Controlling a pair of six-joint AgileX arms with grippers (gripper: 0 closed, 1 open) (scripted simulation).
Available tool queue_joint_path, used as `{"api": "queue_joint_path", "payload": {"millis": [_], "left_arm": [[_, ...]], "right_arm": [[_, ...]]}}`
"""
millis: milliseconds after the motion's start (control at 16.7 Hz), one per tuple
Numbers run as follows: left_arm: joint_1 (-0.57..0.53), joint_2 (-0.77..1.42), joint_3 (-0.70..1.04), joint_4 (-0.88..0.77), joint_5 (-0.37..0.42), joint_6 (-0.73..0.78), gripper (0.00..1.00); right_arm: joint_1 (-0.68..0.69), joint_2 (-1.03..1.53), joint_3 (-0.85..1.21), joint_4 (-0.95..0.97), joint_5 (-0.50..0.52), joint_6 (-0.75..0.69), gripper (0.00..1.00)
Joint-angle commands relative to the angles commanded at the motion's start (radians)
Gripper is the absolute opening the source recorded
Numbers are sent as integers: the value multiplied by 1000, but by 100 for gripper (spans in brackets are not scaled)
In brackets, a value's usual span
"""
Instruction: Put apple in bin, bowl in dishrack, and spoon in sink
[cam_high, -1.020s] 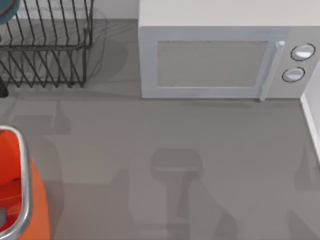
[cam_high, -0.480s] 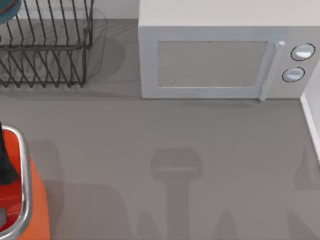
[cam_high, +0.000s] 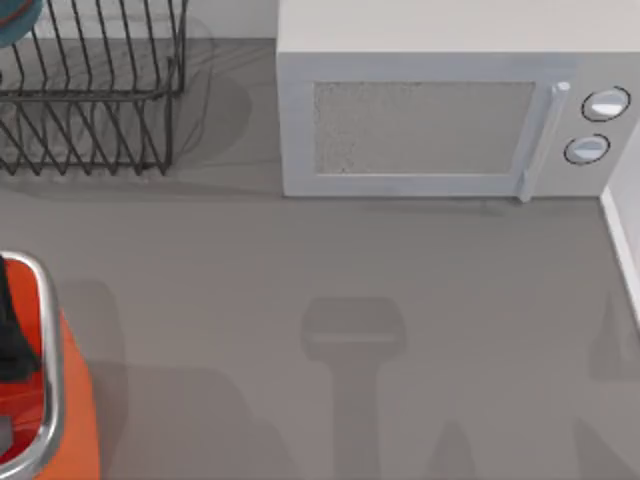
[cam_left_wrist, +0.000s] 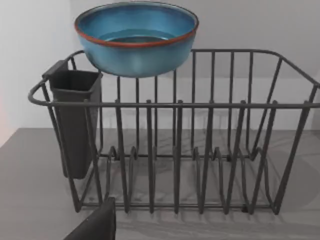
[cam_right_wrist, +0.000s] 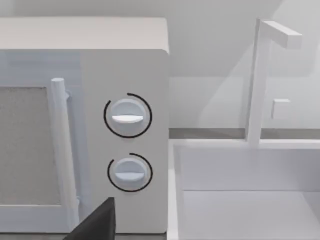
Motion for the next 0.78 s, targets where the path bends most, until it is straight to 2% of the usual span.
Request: {"api": "queue_joint_path", "payload": {"millis": [360, 780], "left_arm": [[0, 0, 0, 0, 0, 0, 100], [0, 0, 0, 0, 0, 0, 100]], "right_arm": [[-50, 156, 110, -122, -2, -30, 100], [-195, 684, 442, -493, -11, -120, 100]]}}
